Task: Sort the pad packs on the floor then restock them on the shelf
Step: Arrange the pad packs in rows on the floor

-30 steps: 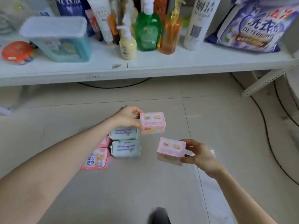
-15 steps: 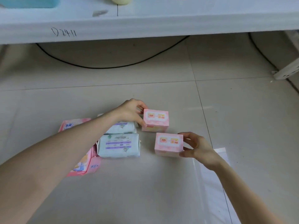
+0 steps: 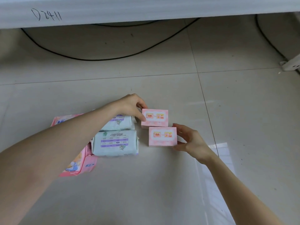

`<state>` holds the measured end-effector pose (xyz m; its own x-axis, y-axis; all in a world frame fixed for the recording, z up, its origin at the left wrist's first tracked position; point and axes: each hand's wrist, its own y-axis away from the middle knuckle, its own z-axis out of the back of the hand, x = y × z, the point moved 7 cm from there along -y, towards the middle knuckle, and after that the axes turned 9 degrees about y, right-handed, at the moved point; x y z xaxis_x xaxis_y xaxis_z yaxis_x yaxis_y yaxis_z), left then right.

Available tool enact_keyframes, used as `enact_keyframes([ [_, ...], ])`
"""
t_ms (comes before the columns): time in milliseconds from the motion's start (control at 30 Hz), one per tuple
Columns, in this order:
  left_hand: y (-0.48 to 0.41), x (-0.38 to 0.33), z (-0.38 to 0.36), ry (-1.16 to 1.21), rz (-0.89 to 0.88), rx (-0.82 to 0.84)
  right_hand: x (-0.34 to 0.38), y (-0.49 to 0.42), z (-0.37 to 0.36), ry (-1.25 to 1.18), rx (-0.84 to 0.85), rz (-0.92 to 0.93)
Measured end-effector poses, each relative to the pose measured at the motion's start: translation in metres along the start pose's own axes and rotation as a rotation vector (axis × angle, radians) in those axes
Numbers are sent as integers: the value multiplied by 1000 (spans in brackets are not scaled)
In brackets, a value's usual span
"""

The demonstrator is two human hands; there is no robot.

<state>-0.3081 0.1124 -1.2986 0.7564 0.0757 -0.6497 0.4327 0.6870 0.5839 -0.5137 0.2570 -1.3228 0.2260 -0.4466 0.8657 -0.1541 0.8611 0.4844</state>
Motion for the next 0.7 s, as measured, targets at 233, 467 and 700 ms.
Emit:
enact_keyframes([
  [233, -1, 3, 6, -31, 32, 34, 16, -13, -19, 15, 82, 65],
  [467, 0, 4, 10, -71, 62, 35, 16, -18, -23, 6, 79, 43],
  [700, 2, 2, 8, -84, 90, 33, 14, -16, -23, 59, 59, 18],
])
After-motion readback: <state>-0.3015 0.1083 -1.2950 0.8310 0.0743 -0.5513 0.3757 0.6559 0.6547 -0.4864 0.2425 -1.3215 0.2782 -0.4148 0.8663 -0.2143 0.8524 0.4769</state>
